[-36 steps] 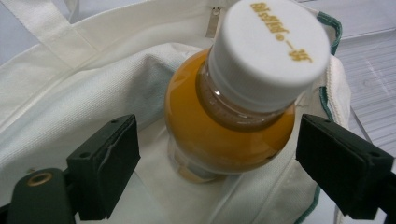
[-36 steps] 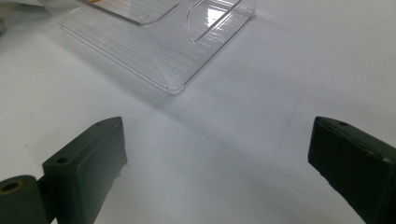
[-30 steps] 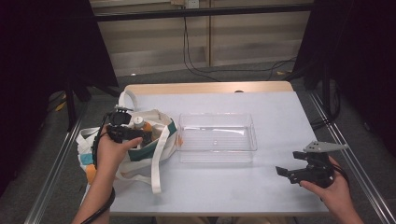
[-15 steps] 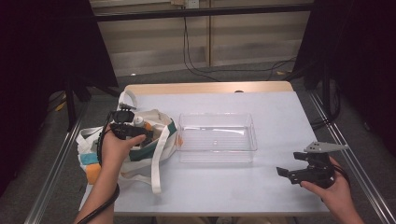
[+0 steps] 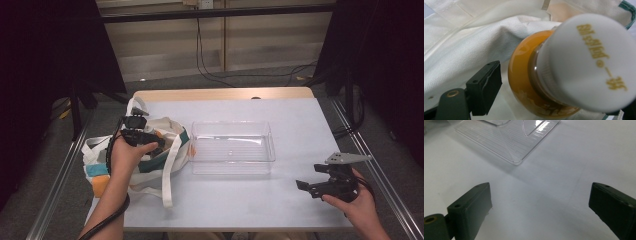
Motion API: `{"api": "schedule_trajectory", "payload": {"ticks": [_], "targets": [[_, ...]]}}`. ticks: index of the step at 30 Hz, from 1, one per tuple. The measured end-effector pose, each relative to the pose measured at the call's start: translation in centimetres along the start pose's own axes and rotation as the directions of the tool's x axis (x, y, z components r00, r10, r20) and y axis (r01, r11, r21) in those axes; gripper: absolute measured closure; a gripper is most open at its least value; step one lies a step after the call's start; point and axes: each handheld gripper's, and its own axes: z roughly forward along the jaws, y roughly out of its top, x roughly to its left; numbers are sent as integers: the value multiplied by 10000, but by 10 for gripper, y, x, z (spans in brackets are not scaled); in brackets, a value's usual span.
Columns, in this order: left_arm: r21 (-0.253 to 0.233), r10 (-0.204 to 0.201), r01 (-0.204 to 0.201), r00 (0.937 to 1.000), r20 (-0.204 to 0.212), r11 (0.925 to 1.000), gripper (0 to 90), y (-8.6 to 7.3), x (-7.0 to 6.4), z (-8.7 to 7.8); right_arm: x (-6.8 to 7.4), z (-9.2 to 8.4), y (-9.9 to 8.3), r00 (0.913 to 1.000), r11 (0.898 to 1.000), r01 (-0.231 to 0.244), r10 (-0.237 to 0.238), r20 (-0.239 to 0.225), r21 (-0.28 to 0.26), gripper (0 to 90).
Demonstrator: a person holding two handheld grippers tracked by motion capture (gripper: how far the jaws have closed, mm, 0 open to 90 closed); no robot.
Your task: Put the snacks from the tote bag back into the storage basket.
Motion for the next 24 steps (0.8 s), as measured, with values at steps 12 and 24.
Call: {"api": "schedule_trajectory", "payload": {"ticks": [12, 24], "targets": [[207, -8, 10, 10000, -66, 9998, 218, 7, -3, -3, 0, 0, 0, 10000, 10000, -2, 2, -9, 72, 47], [490, -374, 376, 9993, -41, 9981, 260, 8, -5, 1, 0, 0, -1, 10000, 9999, -30, 30, -23, 159, 48]]}}
